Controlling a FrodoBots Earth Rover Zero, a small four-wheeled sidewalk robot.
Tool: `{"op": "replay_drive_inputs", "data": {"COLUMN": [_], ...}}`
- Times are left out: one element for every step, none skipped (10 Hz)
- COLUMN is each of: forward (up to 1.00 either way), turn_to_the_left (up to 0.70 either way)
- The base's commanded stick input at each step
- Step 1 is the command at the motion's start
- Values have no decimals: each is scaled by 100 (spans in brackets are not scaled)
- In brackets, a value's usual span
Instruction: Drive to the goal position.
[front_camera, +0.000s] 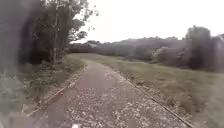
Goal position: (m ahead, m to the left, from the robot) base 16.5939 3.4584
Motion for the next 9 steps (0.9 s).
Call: {"op": "replay_drive_inputs", "data": {"forward": [70, 70, 70, 70, 70, 70, 70, 70, 70], "turn_to_the_left": [6, 13, 14, 14, 14, 14, 11, 5, 1]}}
